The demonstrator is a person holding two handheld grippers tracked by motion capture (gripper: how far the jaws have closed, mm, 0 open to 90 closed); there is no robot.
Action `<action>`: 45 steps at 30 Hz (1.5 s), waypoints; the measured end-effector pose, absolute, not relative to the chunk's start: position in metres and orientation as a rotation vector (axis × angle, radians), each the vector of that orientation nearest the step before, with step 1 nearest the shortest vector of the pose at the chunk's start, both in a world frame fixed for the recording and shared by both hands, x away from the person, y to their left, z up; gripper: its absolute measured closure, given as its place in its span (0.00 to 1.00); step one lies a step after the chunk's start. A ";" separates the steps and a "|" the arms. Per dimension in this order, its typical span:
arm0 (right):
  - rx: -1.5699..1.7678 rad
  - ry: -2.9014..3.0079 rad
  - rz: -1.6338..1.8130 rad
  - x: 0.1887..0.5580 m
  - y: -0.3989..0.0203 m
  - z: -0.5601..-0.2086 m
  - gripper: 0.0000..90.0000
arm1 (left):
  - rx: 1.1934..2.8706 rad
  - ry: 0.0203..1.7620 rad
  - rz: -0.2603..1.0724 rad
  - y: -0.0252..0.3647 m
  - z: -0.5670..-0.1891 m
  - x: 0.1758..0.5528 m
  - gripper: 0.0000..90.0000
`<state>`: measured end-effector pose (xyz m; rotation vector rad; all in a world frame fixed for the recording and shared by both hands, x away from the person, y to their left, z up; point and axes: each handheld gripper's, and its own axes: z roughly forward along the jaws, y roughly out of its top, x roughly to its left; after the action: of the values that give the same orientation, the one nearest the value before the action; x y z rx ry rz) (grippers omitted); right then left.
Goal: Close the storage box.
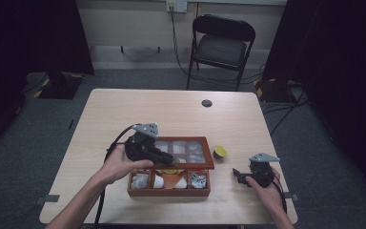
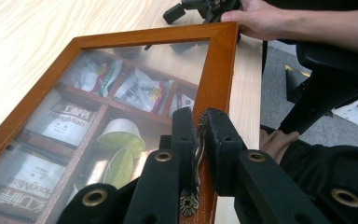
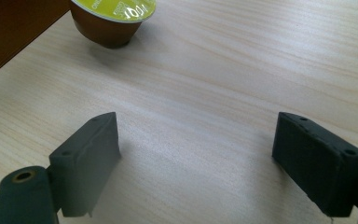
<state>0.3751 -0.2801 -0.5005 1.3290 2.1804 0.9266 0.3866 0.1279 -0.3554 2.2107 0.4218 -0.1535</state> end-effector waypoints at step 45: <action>1.347 2.164 0.921 0.373 -0.280 -0.500 0.15 | 2.364 0.433 -0.180 0.113 -0.428 0.363 0.91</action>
<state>0.3725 -0.2799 -0.5005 1.3474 2.1637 0.9208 0.3629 0.1127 -0.4279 2.3637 0.4328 -0.1802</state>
